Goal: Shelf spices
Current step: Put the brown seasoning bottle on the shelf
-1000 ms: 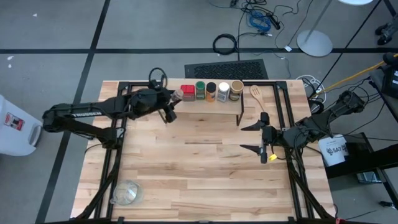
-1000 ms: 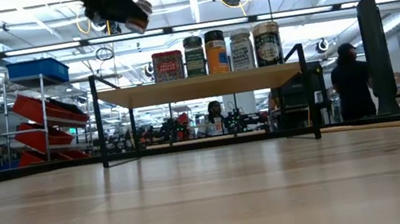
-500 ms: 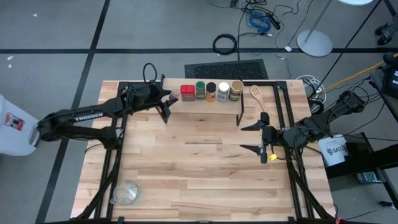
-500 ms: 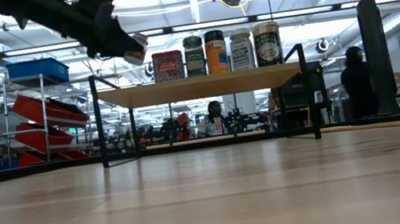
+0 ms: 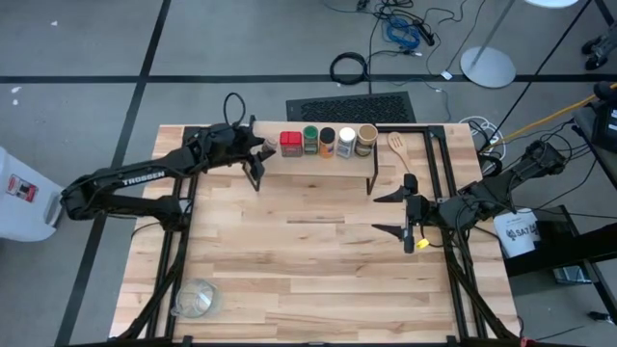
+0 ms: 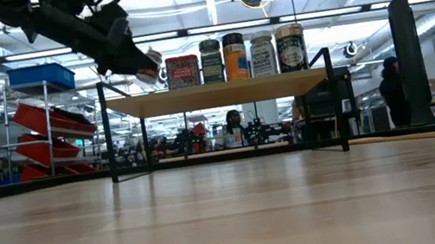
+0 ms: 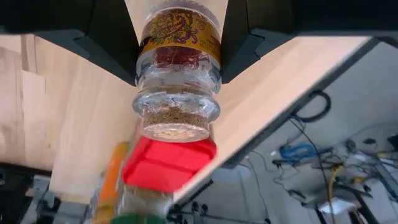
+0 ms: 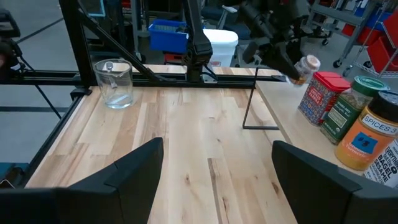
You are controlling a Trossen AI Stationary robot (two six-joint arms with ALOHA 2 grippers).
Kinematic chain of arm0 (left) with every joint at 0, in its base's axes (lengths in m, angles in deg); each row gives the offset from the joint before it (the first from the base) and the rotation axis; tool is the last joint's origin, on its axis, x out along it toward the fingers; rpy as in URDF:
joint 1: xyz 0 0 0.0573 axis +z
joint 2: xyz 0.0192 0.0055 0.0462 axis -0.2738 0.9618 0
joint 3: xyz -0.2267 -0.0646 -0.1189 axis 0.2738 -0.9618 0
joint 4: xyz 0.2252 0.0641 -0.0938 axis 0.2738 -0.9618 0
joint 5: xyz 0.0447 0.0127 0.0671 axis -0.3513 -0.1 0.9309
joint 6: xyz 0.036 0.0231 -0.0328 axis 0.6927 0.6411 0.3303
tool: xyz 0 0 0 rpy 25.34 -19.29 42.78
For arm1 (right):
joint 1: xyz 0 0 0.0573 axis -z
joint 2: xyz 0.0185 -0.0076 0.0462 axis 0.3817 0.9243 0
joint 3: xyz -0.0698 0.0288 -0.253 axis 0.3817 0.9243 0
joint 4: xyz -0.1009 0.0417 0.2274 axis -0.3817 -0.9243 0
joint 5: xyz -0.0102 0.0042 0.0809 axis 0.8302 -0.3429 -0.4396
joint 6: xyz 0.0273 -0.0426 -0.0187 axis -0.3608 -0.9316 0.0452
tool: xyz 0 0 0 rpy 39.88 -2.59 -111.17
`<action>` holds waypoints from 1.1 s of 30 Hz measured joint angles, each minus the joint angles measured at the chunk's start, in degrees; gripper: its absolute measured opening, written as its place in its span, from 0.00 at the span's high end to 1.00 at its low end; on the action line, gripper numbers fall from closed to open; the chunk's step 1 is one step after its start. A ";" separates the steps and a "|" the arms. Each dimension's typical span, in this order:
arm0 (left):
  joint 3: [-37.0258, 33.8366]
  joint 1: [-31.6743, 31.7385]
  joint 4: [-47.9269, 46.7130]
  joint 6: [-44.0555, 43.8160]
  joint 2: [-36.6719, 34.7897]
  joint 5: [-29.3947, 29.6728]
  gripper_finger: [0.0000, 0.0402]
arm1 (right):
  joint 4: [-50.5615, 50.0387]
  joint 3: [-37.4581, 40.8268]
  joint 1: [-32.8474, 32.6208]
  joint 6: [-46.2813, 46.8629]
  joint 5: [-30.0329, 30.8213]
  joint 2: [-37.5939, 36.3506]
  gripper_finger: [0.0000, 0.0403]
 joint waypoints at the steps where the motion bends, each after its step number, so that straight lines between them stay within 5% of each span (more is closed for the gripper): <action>1: 0.00 0.10 -0.01 0.00 0.61 -0.15 0.52 | 0.00 0.00 0.00 0.04 0.00 0.00 0.28; 33: 0.00 4.33 2.34 0.00 5.38 -4.13 0.52 | -0.43 0.00 -0.01 0.23 -0.01 0.00 0.28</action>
